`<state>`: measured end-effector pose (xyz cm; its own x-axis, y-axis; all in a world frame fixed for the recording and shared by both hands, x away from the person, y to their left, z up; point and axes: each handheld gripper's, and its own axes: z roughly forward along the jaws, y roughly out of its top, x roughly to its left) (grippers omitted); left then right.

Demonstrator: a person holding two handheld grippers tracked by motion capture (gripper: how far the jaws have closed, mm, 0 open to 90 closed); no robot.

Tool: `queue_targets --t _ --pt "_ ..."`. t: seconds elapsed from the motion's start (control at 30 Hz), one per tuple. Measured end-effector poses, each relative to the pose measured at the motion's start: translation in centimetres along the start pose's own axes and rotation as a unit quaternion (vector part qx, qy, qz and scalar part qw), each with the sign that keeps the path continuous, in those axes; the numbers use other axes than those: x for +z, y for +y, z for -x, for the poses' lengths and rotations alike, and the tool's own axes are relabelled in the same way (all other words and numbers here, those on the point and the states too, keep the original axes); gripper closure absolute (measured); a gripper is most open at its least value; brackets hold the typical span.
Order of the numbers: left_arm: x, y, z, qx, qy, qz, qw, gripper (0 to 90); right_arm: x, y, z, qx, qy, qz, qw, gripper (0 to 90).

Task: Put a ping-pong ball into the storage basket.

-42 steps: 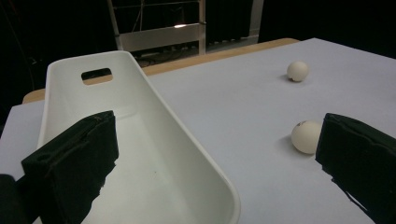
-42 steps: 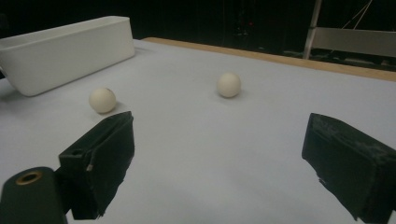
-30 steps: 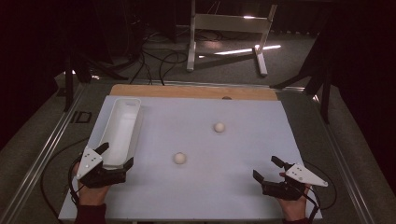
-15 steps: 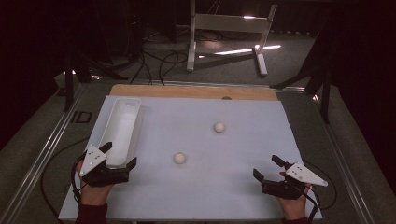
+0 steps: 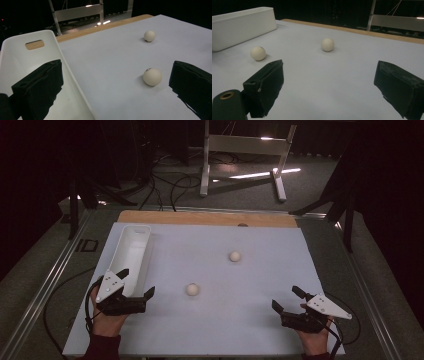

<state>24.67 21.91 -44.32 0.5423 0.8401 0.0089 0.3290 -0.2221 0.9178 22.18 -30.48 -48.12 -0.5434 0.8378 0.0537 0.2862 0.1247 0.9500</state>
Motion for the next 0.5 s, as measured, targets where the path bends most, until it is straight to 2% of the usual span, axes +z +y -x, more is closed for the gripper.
queue_targets --t 0.2,0.5 --pt "0.4 0.7 0.3 0.005 -0.006 -0.002 1.0 0.1 0.1 0.0 -0.1 -0.001 0.001 0.0 1.0 8.8" --pt "1.9 1.6 1.2 0.015 -0.023 -0.017 0.9995 0.0 -0.1 0.1 0.1 0.001 -0.001 0.001 1.0 8.8"
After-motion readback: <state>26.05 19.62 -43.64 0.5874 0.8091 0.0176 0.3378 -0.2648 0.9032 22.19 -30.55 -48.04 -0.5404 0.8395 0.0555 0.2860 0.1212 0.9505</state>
